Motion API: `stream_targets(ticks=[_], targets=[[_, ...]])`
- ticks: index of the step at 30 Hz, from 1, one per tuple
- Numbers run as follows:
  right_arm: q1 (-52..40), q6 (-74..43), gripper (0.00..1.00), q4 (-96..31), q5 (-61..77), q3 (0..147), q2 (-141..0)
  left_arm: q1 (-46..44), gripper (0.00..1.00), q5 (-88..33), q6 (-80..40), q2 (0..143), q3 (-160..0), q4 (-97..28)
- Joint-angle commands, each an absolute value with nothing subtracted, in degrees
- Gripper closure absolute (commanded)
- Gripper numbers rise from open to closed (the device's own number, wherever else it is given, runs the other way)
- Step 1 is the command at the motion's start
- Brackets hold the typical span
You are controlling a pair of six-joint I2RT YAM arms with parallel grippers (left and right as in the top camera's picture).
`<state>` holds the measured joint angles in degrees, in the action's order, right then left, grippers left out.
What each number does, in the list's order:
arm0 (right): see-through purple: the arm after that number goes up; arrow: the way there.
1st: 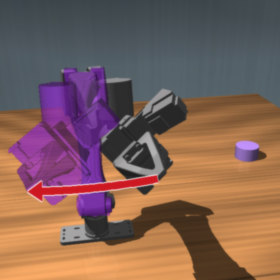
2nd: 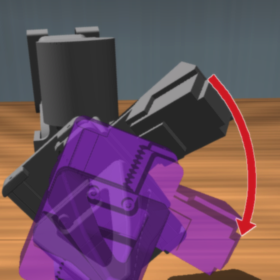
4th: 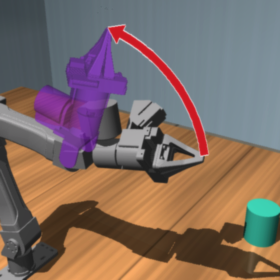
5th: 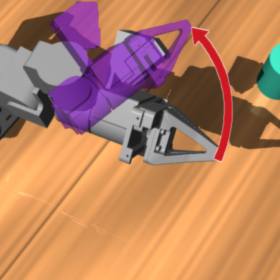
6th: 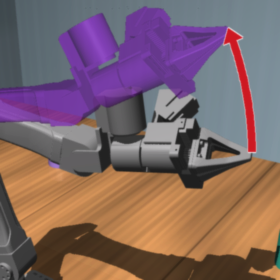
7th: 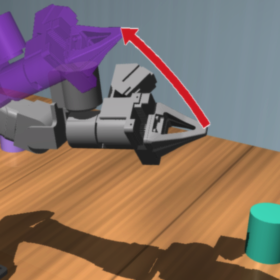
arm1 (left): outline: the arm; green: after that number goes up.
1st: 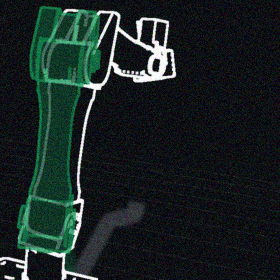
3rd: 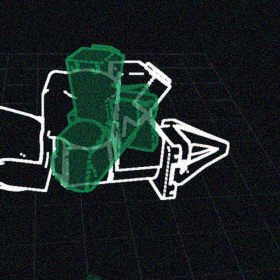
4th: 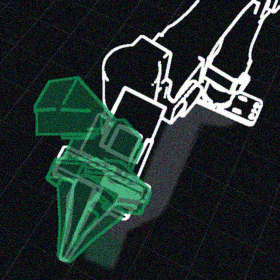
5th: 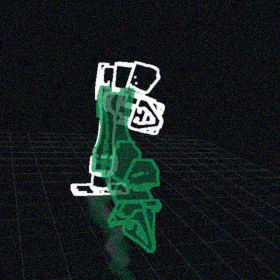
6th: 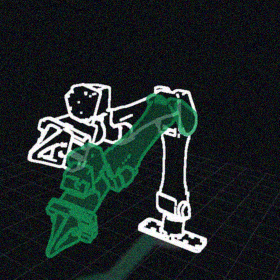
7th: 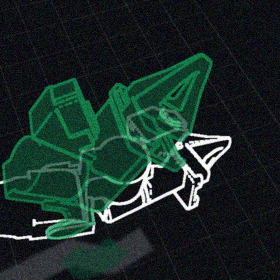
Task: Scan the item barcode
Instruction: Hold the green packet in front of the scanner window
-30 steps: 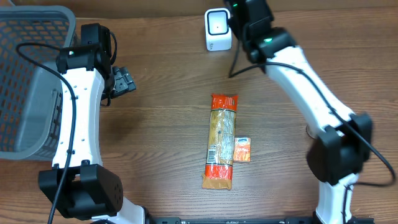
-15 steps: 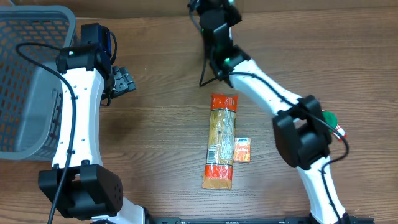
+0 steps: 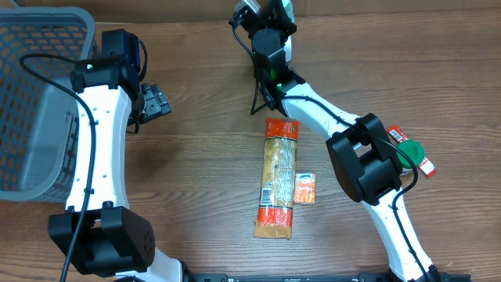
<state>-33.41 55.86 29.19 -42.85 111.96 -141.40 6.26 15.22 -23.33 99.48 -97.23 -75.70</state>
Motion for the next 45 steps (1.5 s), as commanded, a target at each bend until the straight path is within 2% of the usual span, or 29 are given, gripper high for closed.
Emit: stream_targets(ticks=[1, 4, 9, 12, 39, 45], targets=[[-32.8, 57.4, 0.96, 25.9, -39.8, 112.8, -141.3, 6.4, 0.0, 15.2, -22.1, 99.6, -98.4, -75.8], [-32.4, 57.1, 0.96, 23.4, -39.0, 112.8, -141.9, 6.4, 0.0, 15.2, -22.1, 99.6, -98.4, -75.8], [-32.1, 62.8, 0.96, 31.8, -38.7, 112.8, -144.1, 6.4, 0.0, 15.2, -22.1, 99.6, -98.4, -75.8], [-32.1, 65.0, 0.96, 32.8, -37.7, 112.8, -144.9, 6.4, 0.0, 15.2, -22.1, 99.6, -98.4, -75.8], [-31.1, 64.4, 0.96, 32.9, -35.9, 112.8, -148.6, 6.4, 0.0, 15.2, -22.1, 99.6, -98.4, -75.8], [-32.9, 64.4, 0.96, 32.7, -39.7, 112.8, -148.6, 6.4, 0.0, 15.2, -22.1, 99.6, -98.4, -75.8]])
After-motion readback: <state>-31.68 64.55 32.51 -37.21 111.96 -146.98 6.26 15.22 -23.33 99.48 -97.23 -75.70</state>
